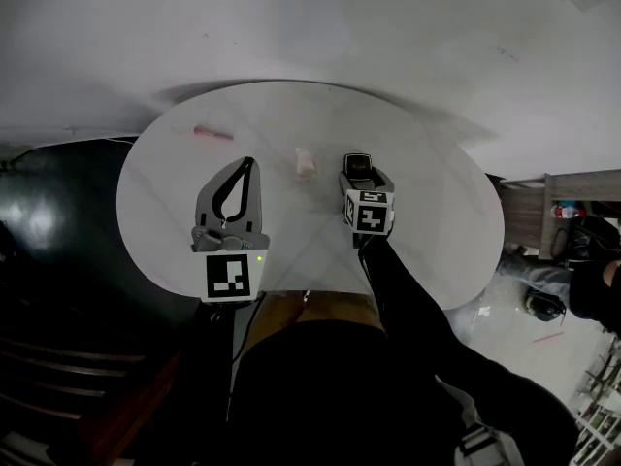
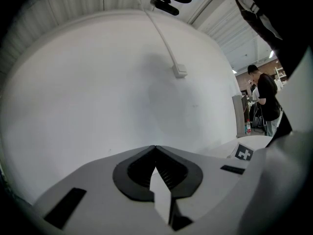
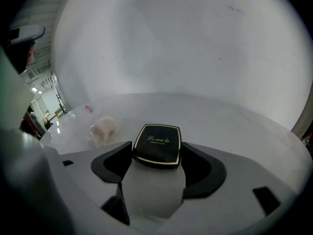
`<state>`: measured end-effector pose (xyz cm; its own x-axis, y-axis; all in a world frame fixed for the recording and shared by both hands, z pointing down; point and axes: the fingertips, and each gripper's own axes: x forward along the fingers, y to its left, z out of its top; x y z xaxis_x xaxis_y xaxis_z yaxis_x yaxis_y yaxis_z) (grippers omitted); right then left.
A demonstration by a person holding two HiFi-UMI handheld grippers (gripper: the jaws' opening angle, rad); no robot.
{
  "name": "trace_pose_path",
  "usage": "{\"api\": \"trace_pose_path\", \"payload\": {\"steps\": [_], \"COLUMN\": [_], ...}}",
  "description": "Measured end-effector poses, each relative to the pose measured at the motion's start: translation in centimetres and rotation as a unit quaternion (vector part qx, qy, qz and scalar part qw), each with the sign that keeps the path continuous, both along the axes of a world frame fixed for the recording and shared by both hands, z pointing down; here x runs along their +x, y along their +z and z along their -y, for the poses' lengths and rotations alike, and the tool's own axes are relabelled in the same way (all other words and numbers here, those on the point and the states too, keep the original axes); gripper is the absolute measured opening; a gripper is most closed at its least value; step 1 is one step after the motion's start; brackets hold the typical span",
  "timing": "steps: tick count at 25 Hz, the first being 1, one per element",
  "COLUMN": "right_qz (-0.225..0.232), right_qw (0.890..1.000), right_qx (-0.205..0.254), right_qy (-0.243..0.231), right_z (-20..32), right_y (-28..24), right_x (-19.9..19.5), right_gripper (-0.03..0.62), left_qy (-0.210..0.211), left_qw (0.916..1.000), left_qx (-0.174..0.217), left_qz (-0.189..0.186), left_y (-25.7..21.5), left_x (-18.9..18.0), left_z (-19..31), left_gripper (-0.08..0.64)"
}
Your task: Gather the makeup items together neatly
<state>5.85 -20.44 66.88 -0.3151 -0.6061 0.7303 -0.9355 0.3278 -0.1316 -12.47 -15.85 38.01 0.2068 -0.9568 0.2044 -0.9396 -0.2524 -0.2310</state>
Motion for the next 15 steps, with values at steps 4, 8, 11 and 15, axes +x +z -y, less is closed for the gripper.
{"api": "trace_pose_path", "payload": {"steps": [4, 8, 11, 15], "right_qz": [0.000, 0.004, 0.009, -0.006], "right_qw": [1.000, 1.000, 1.000, 0.999], "right_qx": [-0.001, 0.004, 0.012, 0.037], "right_qy": [0.003, 0.009, 0.011, 0.011], "right_z": [0.1, 0.0, -0.1, 0.3], "right_y": [-0.1, -0.3, -0.8, -2.1], "right_x": [0.0, 0.1, 0.3, 0.9], "right_gripper": [0.333, 0.333, 0.333, 0.333], "left_qy": [0.003, 0.011, 0.015, 0.020], "left_qw": [1.0000, 0.9999, 0.9998, 0.9997], "left_qx": [-0.001, 0.003, 0.005, 0.009], "left_qz": [-0.006, -0.007, -0.009, -0.014], "left_y": [0.0, 0.0, -0.1, -0.3], "left_x": [-0.1, -0.1, 0.1, 0.2], "left_z": [0.0, 0.1, 0.2, 0.1], "left_gripper": [0.015, 0.015, 0.015, 0.015]}}
